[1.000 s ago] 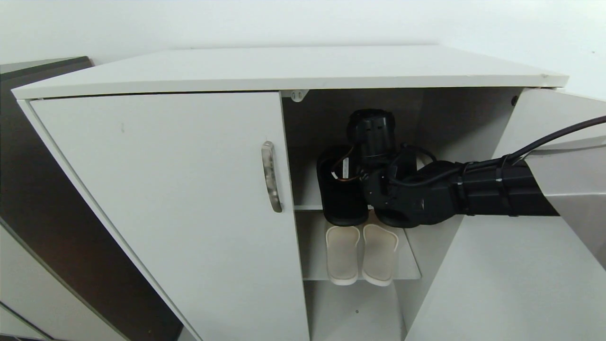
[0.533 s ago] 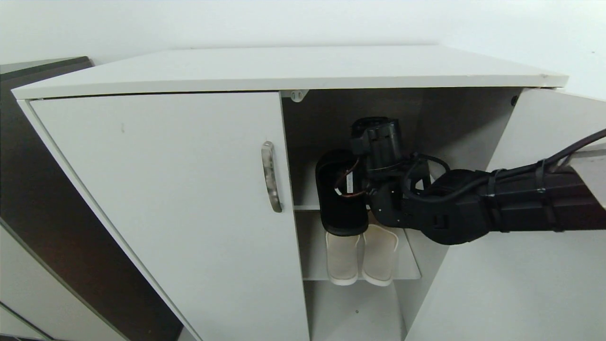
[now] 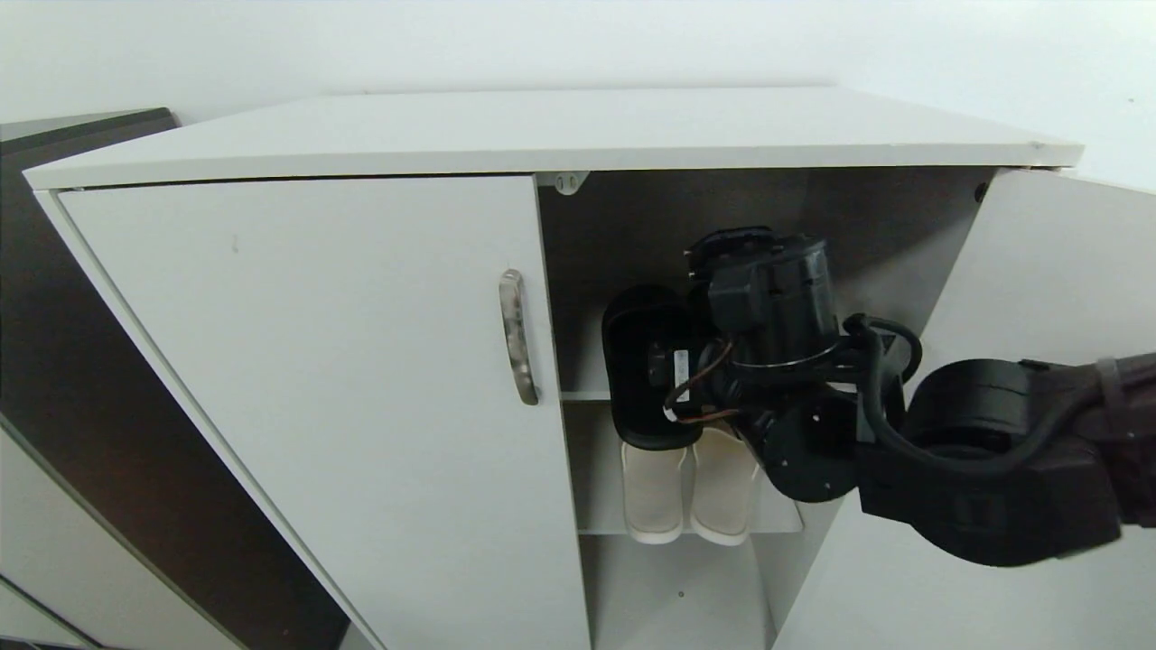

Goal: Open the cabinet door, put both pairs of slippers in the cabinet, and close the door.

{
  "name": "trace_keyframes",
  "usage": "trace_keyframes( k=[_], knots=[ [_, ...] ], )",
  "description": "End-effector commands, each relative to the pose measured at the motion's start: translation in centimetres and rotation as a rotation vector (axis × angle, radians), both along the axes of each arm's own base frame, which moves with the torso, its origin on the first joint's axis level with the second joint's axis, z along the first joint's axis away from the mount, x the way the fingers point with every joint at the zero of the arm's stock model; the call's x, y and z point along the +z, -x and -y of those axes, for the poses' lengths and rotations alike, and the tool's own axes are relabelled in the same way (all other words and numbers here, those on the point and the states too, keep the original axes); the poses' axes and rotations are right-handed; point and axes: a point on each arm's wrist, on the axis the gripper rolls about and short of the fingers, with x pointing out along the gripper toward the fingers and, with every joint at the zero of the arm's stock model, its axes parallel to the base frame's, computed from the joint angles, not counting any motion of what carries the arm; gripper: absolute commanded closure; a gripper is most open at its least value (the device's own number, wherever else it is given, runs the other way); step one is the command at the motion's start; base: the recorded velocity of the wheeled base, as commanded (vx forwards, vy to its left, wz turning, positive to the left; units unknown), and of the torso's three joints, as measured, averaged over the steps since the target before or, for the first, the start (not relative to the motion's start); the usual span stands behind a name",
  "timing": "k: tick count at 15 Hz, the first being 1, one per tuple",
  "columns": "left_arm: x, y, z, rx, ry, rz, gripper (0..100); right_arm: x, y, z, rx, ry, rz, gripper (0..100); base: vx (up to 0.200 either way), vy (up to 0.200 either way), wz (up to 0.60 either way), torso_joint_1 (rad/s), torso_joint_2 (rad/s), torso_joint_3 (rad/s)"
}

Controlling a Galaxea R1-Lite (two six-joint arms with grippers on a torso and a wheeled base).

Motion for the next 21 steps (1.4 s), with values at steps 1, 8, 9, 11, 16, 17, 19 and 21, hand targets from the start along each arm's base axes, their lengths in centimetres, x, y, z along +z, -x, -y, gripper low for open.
trace_keyframes(
  k=[1,8,9,11,16,17,19,21],
  knots=[
    [0.0,0.0,0.0,0.000,0.000,0.000,100,0.7,2.3,1.3,0.032,-0.031,0.024,100,0.000,0.000,0.00,0.000,0.00,0.000],
    [0.0,0.0,0.0,0.000,0.000,0.000,100,0.1,5.4,2.2,0.098,-0.009,0.011,100,0.000,0.000,0.00,0.000,0.00,0.000],
    [0.0,0.0,0.0,0.000,0.000,0.000,100,0.1,5.4,2.2,0.098,-0.010,0.011,100,0.000,0.000,0.00,0.000,0.00,0.000],
    [0.0,0.0,0.0,0.000,0.000,0.000,100,-0.1,5.3,2.1,0.098,-0.007,0.007,100,0.000,0.000,0.00,0.000,0.00,0.000],
    [0.0,0.0,0.0,0.000,-0.001,0.000,100,-0.7,5.1,1.8,0.097,0.005,-0.004,100,0.000,0.000,0.00,0.000,0.00,0.000],
    [0.0,0.0,0.0,0.000,-0.001,0.000,100,-0.8,5.0,1.7,0.095,0.008,-0.006,100,0.000,0.000,0.00,0.000,0.00,0.000],
    [0.0,0.0,0.0,0.000,-0.001,0.000,100,-1.1,5.1,1.7,0.097,0.015,-0.011,100,0.000,0.000,0.00,0.000,0.00,0.000],
    [0.0,0.0,0.0,-0.001,-0.001,0.000,100,-1.1,5.0,1.7,0.098,0.016,-0.012,100,0.000,0.000,0.00,0.000,0.00,0.000]
  ],
)
